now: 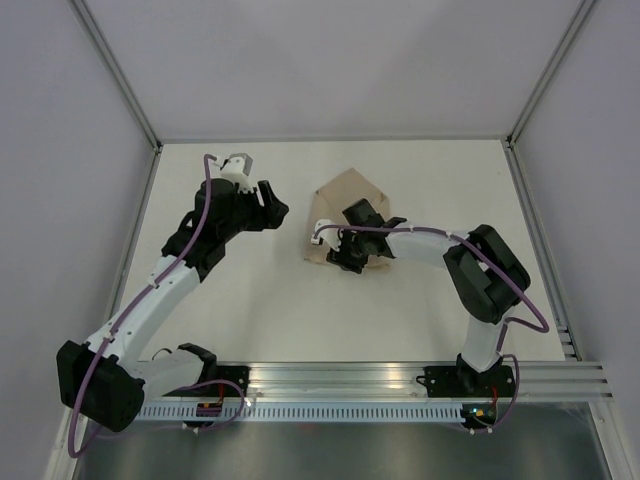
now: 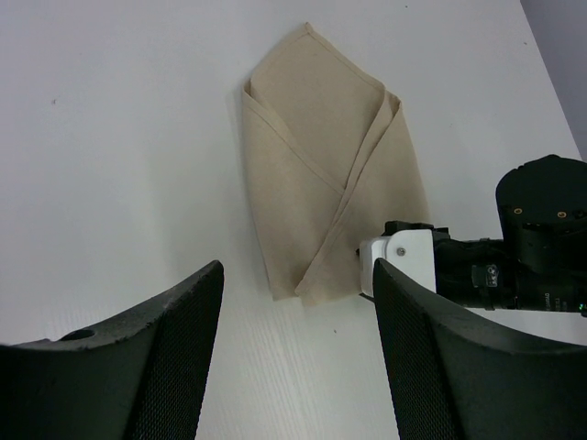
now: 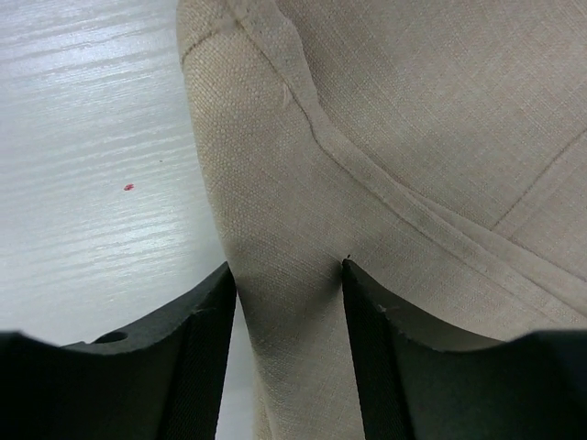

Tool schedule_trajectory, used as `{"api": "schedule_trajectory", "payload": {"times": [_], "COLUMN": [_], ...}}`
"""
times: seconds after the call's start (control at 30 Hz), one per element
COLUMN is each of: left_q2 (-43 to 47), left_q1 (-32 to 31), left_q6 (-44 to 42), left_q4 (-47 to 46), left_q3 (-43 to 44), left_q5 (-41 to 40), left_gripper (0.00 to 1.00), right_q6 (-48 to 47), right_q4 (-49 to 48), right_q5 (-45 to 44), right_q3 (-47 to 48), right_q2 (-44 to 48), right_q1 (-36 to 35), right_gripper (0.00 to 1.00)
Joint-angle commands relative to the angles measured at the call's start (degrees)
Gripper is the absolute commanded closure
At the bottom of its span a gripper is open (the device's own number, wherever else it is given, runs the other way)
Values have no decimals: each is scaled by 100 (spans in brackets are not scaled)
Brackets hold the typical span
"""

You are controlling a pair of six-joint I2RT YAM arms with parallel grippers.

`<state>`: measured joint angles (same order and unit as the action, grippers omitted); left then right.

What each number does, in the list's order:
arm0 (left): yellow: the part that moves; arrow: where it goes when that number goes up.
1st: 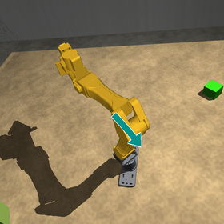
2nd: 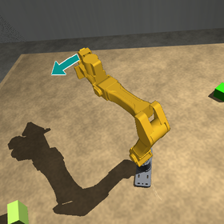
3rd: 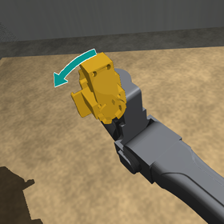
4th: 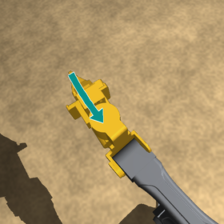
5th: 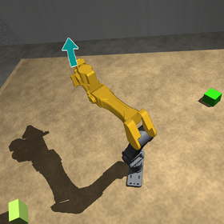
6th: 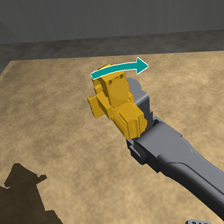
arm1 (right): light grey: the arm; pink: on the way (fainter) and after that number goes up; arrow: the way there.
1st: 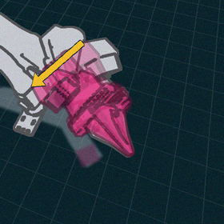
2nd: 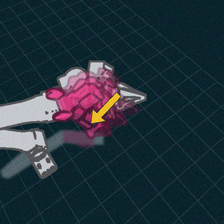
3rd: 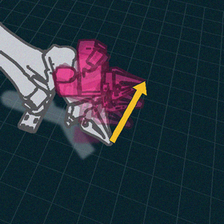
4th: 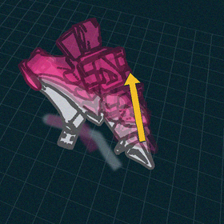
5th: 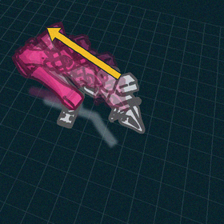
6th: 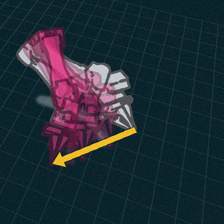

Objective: Fold the napkin, place the utensils inside, and roll it up
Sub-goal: Roll the napkin with the utensil

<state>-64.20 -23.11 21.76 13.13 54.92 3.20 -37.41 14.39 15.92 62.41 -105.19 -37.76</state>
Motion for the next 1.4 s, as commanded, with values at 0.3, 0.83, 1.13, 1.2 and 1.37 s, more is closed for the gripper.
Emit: {"api": "schedule_trajectory", "payload": {"times": [0.3, 0.83, 1.13, 1.2, 1.37], "left_q2": [127, 1322, 1674, 1666, 1166], "left_q1": [0, -738, -1599, -1959, -3258], "left_q6": [-110, -453, -1103, -1400, -2210], "left_q4": [-196, -758, -969, -1040, -1233], "left_q3": [-130, -876, -1211, -1264, -1211], "left_q5": [216, -619, -1058, -1216, -2381], "left_gripper": [30, 30, 33, 33, 34], "right_q6": [-39, -170, -565, -610, -741], "right_q4": [1074, 2690, 3903, 4009, 4256], "right_q5": [-115, 956, 1695, 1721, 1800], "right_q3": [605, 1686, 2258, 2310, 2328], "right_q2": [-783, -1733, -2225, -2322, -2436], "right_q1": [-21, 348, 655, 700, 805], "right_gripper": [57, 83, 86, 87, 86]}}
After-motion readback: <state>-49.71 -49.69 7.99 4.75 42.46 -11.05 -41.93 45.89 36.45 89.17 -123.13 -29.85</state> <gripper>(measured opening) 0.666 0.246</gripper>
